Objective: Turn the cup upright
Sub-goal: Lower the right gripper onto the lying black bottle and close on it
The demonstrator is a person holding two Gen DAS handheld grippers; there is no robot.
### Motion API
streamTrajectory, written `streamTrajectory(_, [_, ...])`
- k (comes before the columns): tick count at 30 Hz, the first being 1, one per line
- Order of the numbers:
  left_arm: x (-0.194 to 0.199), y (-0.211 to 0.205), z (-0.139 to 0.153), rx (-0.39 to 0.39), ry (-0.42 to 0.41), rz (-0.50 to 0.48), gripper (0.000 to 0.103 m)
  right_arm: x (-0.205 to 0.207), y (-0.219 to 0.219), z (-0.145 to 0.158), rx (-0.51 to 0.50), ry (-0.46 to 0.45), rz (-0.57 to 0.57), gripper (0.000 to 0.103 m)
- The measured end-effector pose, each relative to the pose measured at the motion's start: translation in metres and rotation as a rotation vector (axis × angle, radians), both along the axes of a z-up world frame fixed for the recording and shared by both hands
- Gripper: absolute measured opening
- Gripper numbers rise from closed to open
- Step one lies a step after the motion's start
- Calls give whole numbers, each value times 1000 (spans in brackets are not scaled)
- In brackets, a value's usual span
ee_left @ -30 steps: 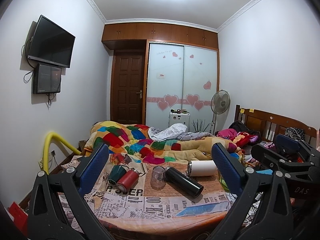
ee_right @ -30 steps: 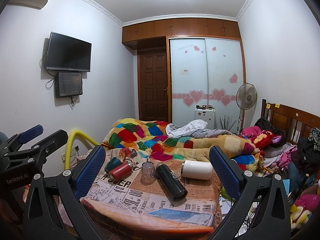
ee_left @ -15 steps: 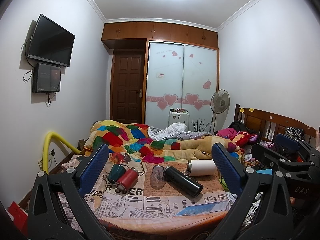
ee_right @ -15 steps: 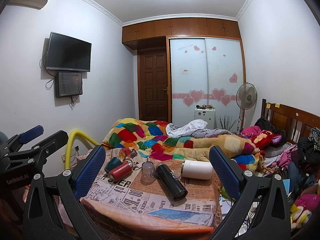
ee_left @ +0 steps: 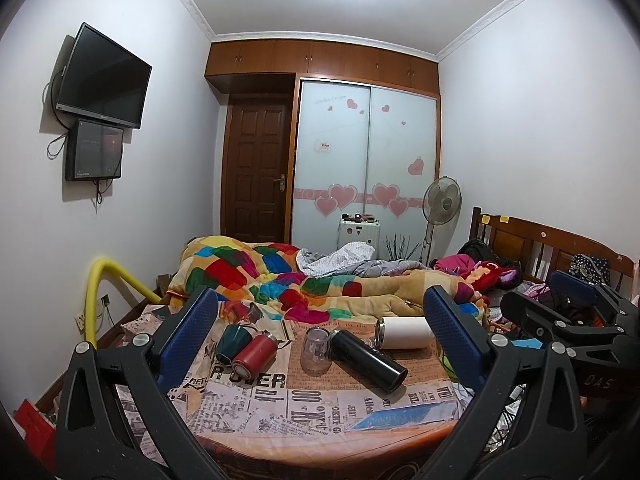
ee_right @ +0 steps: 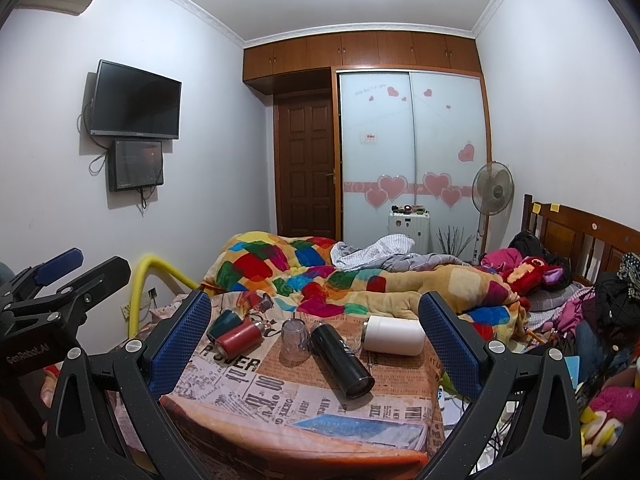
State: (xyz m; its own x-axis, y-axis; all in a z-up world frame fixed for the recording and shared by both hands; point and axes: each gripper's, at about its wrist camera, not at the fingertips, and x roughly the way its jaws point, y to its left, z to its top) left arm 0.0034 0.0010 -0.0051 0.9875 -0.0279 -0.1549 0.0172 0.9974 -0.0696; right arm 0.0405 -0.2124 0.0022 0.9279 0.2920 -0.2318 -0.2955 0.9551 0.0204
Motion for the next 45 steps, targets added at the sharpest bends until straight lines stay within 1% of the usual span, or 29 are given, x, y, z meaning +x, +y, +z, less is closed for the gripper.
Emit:
streamTrajectory(7, [17,5,-8,-16,31,12,103,11,0,-3,-18,28,-5,103])
streamTrajectory(10, [30,9,-14,-20,54,23,103,24,-1,-11,-31,60,-4,103])
streamTrajectory(13, [47,16,-23,-20,84,28,103,47,-1,-20,-62,111,-10,103])
streamTrajectory(16, [67,23,-36,-19,131,42,103,79,-1,-39,-108,189,-2,103])
streamTrajectory(21, [101,34,-63,-22,218,71,103,148,5,-85,-202,370,43,103])
streamTrajectory(24, [122,41,-80,-34,282,75,103,180,9,-111,-259,466,73,103])
streamTrajectory(26, [131,43,-89,-38,309,80,103,203,10,-127,-283,543,99,103])
streamTrajectory(30, [150,46,-105,-38,361,92,103,245,21,-155,-326,684,157,99])
streamTrajectory(33, [161,47,-115,-37,385,95,103,270,30,-174,-384,743,181,97])
streamTrajectory(35, [165,46,-120,-32,397,96,103,279,35,-184,-412,771,185,95])
streamTrajectory(39, [174,45,-127,-24,414,90,103,294,41,-200,-433,844,213,88])
streamTrajectory(43, [180,43,-130,-29,427,80,103,298,46,-211,-458,892,236,77])
streamTrajectory(45, [183,42,-130,-32,428,76,103,305,48,-215,-463,903,234,76])
